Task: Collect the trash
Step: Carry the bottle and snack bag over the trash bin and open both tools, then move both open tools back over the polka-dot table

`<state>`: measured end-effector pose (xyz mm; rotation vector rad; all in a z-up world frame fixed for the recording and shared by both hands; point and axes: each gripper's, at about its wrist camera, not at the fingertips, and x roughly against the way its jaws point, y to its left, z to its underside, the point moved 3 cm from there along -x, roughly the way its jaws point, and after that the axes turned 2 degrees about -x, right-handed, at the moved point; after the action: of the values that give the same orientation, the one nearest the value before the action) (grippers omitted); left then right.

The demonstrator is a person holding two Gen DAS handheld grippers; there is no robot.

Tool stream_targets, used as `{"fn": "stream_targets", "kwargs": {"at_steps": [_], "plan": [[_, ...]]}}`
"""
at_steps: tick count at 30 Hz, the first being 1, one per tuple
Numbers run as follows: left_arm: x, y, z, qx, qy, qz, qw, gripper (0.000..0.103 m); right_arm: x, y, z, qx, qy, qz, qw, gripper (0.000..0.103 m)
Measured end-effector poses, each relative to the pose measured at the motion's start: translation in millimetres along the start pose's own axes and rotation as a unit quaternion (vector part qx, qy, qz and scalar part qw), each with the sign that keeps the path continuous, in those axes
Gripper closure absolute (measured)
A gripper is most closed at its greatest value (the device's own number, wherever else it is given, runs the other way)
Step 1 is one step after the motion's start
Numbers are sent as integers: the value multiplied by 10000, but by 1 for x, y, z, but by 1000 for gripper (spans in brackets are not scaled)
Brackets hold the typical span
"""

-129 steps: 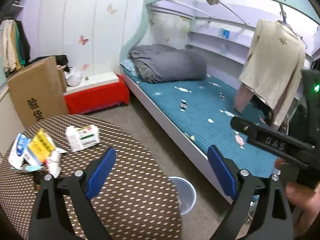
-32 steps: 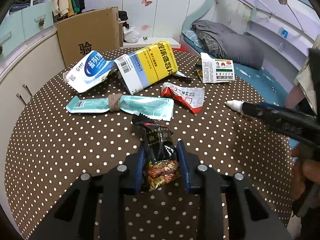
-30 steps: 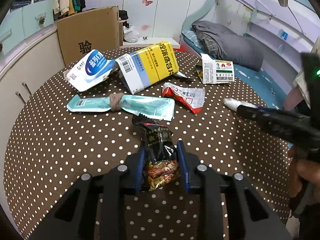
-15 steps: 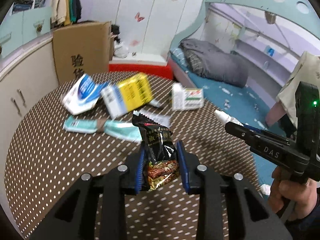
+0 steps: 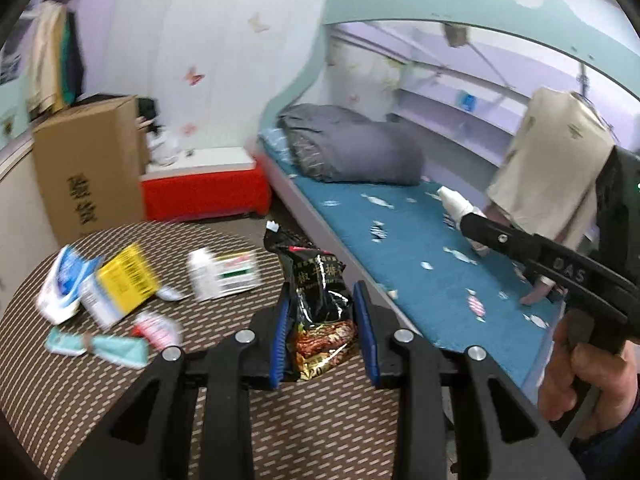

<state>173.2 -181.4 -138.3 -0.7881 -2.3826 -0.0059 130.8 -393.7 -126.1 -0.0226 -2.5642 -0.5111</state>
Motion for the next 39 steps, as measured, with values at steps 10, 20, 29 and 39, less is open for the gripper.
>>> {"fn": "stream_targets", "kwargs": {"at_steps": [10,20,29,39], "plan": [[-76,-88,6,-379,609,694,9950,73,-12,-116,35,-965,405,803,9913,69],[-159,-127,43,-653,1484,695,9843,73,-53,-171,81,-1508,1010,1048,9778,69],[-215,-132,71,-700,2252,622,9698,69,-96,-206,123,-2141,1574,1007,9588,68],[-217,-118,58,-732,2136,355,9735,17,-95,-226,134,-2675,1553,1136,9441,6]]}}
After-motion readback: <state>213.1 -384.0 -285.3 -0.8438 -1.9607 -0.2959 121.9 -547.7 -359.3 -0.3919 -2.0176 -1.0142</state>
